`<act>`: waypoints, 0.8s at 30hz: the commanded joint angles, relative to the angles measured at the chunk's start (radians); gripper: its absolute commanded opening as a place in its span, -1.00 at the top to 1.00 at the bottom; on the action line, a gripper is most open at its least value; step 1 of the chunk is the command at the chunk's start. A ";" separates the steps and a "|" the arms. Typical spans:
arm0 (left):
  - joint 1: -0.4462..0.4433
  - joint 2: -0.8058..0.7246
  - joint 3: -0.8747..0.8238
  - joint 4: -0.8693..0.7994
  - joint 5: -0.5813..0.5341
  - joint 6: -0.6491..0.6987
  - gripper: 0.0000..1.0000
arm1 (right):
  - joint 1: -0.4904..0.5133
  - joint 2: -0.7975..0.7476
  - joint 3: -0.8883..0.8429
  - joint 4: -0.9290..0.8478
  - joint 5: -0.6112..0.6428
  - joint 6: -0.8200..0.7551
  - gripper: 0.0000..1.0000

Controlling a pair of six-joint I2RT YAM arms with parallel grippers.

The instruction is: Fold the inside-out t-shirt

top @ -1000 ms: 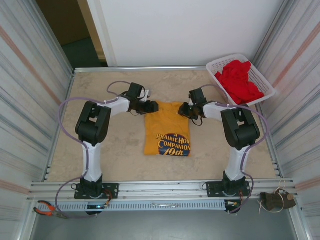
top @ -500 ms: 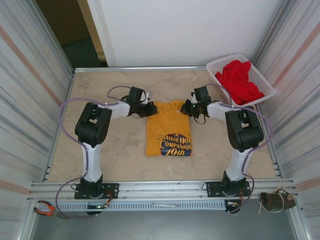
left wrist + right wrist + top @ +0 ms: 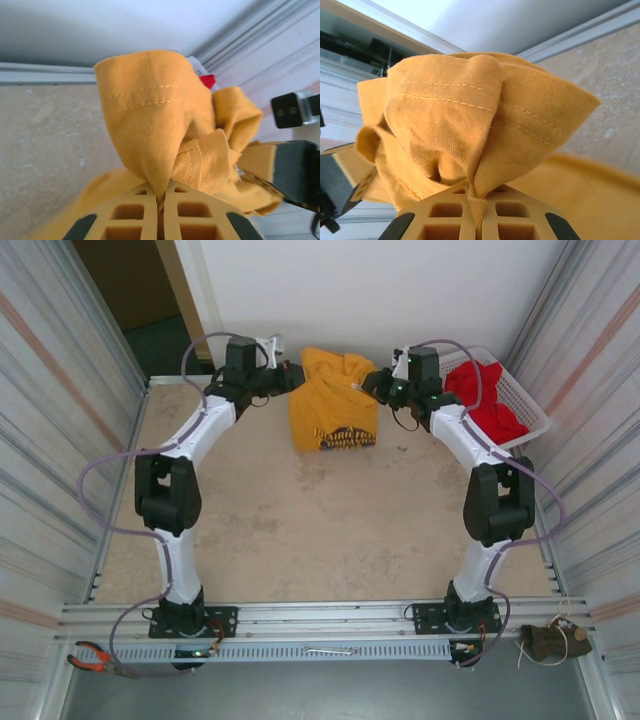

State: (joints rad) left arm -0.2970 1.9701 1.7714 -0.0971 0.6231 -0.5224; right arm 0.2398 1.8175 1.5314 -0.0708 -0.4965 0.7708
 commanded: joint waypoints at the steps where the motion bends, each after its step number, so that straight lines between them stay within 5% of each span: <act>1: -0.015 -0.137 -0.076 0.019 0.055 0.021 1.00 | 0.002 -0.129 -0.085 0.027 -0.027 0.022 1.00; 12: -0.139 -0.426 -0.851 0.295 -0.106 0.059 1.00 | 0.132 -0.412 -0.818 0.320 0.163 0.050 1.00; 24: -0.124 -0.303 -0.796 0.217 -0.321 0.154 1.00 | 0.115 -0.246 -0.702 0.243 0.260 -0.082 1.00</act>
State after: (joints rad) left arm -0.4416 1.6238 0.9344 0.1226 0.3939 -0.4175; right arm 0.3744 1.5036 0.7788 0.1726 -0.2859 0.7383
